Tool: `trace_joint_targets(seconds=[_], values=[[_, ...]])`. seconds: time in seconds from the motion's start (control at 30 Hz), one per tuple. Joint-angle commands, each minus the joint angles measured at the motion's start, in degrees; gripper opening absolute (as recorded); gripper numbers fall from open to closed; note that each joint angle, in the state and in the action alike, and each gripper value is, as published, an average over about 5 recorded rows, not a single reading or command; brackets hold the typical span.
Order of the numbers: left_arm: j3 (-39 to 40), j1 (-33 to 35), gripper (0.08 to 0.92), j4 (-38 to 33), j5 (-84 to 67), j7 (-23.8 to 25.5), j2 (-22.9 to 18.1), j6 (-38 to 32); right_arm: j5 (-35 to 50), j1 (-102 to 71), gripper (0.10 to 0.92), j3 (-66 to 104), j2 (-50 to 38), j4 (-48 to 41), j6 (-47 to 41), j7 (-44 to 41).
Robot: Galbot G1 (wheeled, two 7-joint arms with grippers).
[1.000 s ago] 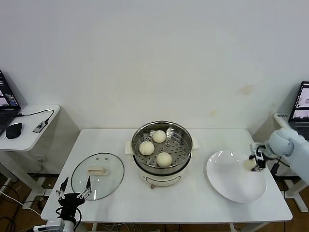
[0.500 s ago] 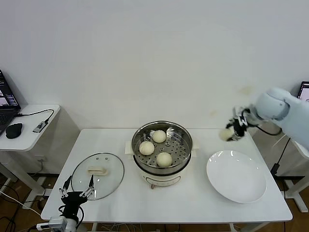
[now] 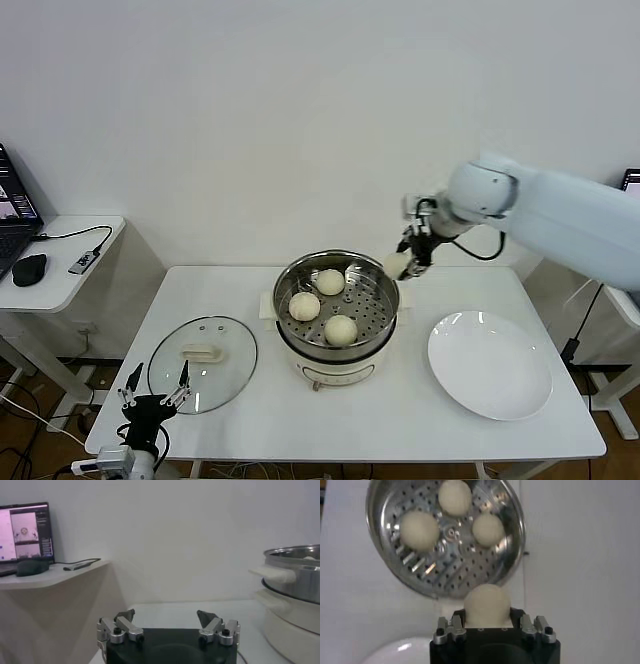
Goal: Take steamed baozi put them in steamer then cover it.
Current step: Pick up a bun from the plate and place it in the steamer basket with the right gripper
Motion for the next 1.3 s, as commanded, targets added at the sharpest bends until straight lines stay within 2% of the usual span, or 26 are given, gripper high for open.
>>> trace_joint_targets(seconds=[0.03, 0.47, 0.93, 1.03, 1.3], values=[[-0.16, -0.08, 0.823, 0.04, 0.1, 0.04, -0.17, -0.05, 2.21, -5.37, 0.56, -1.73, 9.03, -2.93, -2.8, 1.67], [-0.85, 0.04, 0.823, 0.09, 0.09, 0.05, -0.06, -0.17, -3.79, -11.95, 0.56, 0.99, 11.9, -8.36, -2.29, 1.88], [-0.84, -0.07, 0.823, 0.3, 0.15, 0.02, -0.09, -0.31, -4.66, -13.34, 0.564, 3.11, 11.45, -9.43, -2.16, 2.6], [-0.88, -0.05, 0.823, 0.29, 0.17, 0.02, -0.12, -0.3, -3.85, -12.43, 0.606, 3.99, 10.42, -8.1, -2.59, 2.78], [-0.83, -0.21, 0.823, 0.51, 0.12, 0.06, -0.16, -0.33, -3.07, -6.76, 0.804, 4.68, 3.57, -1.52, -2.15, 2.94]])
